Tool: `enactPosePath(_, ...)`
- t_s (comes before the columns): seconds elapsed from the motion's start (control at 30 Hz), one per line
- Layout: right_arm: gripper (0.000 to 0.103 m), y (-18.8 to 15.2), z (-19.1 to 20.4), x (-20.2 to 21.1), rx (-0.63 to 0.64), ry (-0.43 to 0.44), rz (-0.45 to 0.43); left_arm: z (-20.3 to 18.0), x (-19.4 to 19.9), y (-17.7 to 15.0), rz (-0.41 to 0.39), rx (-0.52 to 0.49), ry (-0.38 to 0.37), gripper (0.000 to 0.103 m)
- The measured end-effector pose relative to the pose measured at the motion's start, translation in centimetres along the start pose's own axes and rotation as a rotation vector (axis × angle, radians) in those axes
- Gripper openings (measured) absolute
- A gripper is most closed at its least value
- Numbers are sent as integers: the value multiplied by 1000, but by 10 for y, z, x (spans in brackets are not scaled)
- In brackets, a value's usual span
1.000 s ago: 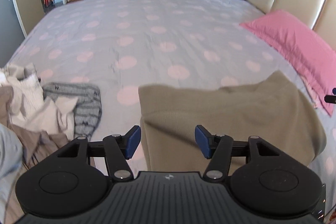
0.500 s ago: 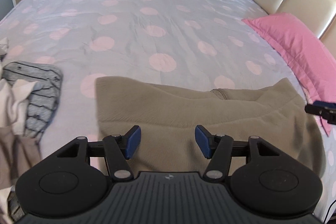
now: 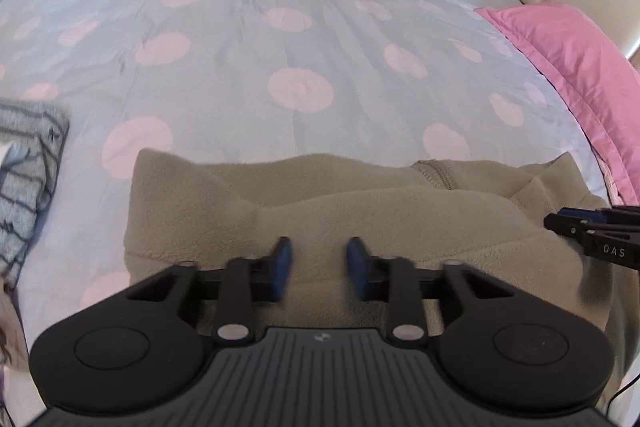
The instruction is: Fold clothes
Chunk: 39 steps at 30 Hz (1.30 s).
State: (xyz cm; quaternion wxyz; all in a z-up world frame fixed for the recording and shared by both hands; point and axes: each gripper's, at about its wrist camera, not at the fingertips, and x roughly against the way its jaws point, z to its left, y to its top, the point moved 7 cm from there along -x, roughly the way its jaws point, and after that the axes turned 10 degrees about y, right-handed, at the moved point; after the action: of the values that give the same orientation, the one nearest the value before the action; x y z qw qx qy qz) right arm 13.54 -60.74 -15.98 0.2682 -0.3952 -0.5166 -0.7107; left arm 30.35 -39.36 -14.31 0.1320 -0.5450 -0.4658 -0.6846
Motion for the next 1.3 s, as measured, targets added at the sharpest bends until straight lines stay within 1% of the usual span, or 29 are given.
enactPosePath(0.03, 20, 1, 1, 1, 18, -15, -2, -2, 3, 1, -14, -10, 6, 9)
enactPosePath(0.07, 17, 1, 3, 4, 39, -29, -8, -3, 6, 1, -28, -20, 12, 5)
enactPosePath(0.1, 10, 3, 4, 8, 58, -42, -28, -5, 9, 2, -41, -30, 17, 4)
enactPosePath(0.17, 8, 7, 5, 21, 86, -62, -84, -7, 17, 4, -72, -41, 15, 3)
enactPosePath(0.27, 5, 17, 6, 51, 107, -77, -188, -4, 40, 17, -141, -25, -25, 2)
enactPosePath(0.3, 0, 22, 6, 64, 121, -92, -232, -4, 48, 23, -165, -20, -32, 2)
enactPosePath(0.4, 0, 43, 1, 102, 132, -130, -360, -10, 66, 42, -208, -19, -61, 2)
enactPosePath(0.43, 0, 51, -3, 111, 123, -129, -378, -14, 68, 47, -215, -34, -55, 2)
enactPosePath(0.5, 0, 62, -10, 115, 90, -106, -367, -21, 62, 51, -207, -58, -24, 2)
enactPosePath(0.53, 0, 64, -11, 113, 72, -82, -346, -23, 56, 52, -195, -62, -6, 2)
enactPosePath(0.57, 0, 64, -12, 106, 47, -42, -306, -25, 50, 52, -182, -66, 11, 2)
enactPosePath(0.6, 4, 62, -13, 97, 17, 1, -258, -24, 43, 51, -167, -63, 24, 2)
enactPosePath(0.67, 29, 56, -15, 77, -39, 48, -190, -20, 27, 47, -139, -59, 44, 2)
enactPosePath(0.7, 48, 51, -16, 66, -46, 47, -167, -17, 19, 43, -124, -58, 55, 2)
enactPosePath(0.73, 50, 46, -15, 55, -41, 34, -149, -15, 13, 40, -110, -58, 62, 2)
enactPosePath(0.77, 50, 40, -15, 44, -36, 21, -131, -13, 6, 37, -95, -59, 67, 2)
enactPosePath(0.83, 54, 26, -16, 18, -36, -4, -61, -9, -6, 29, -68, -58, 71, 2)
enactPosePath(0.9, 56, 12, -21, -6, -67, 8, 6, -7, -15, 22, -55, -56, 68, 2)
enactPosePath(0.93, 55, 9, -24, -14, -81, 14, 11, -7, -18, 20, -54, -56, 67, 2)
enactPosePath(0.97, 54, 6, -26, -20, -94, 17, 12, -6, -20, 19, -53, -49, 65, 2)
enactPosePath(1.0, 42, 4, -27, -24, -94, 9, 14, -5, -21, 18, -51, -40, 63, 2)
enactPosePath(1.03, 28, 4, -26, -26, -68, -14, 15, -5, -22, 18, -51, -35, 62, 2)
enactPosePath(1.07, 22, 4, -25, -26, -38, -34, 12, -5, -21, 18, -56, -35, 63, 2)
enactPosePath(1.1, 11, 4, -25, -25, -12, -50, 5, -6, -17, 18, -72, -38, 61, 2)
enactPosePath(1.13, 7, 4, -24, -24, 14, -65, -2, -6, -11, 19, -92, -41, 58, 2)
enactPosePath(1.2, 4, 5, -23, -13, 40, -88, -50, -8, 0, 21, -132, -46, 51, 2)
enactPosePath(1.23, 4, 7, -23, -5, 47, -102, -86, -8, 10, 24, -171, -38, 34, 2)
enactPosePath(1.3, 3, 15, -19, 21, 85, -139, -200, -9, 36, 31, -265, -18, -11, 2)
